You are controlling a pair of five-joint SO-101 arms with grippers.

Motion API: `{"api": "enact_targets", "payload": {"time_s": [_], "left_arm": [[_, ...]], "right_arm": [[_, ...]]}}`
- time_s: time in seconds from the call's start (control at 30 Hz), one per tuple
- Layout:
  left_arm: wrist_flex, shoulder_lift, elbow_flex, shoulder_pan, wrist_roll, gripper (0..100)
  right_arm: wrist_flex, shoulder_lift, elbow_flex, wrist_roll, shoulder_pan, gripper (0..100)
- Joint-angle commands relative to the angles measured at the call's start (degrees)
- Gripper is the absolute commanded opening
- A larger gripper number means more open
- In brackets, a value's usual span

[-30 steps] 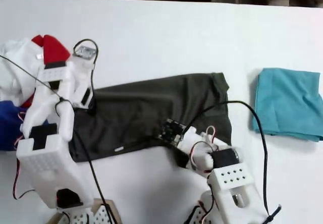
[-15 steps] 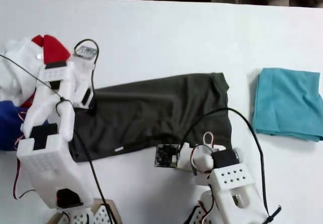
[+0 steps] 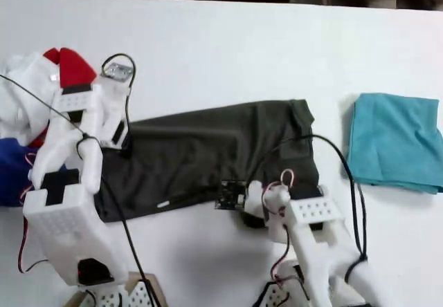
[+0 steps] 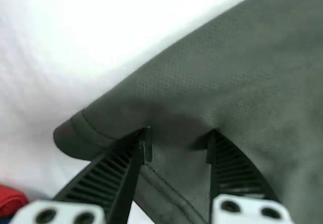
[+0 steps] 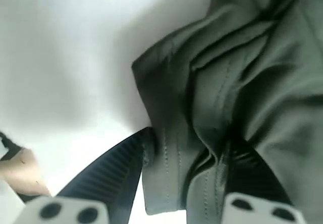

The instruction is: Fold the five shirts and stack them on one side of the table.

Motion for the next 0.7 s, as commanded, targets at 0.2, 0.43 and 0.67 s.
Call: {"api": "enact_targets", "payload": {"time_s": [0.2,0.43,0.67], "left_arm": [[-1.58,0.70,-1.19,0.97,0.35,20],[-1.58,0.70,-1.19,0.97,0.35,20],[-1.58,0.70,-1.19,0.97,0.35,20]], "right_arm": [[-1.19,5.85,-5.10,0.09,1.63,3.6],[12.18,5.85,-22.51,0.44,1.27,2.2],[17.27,7.87,-41.49,0.44,1.10,2.2]]}}
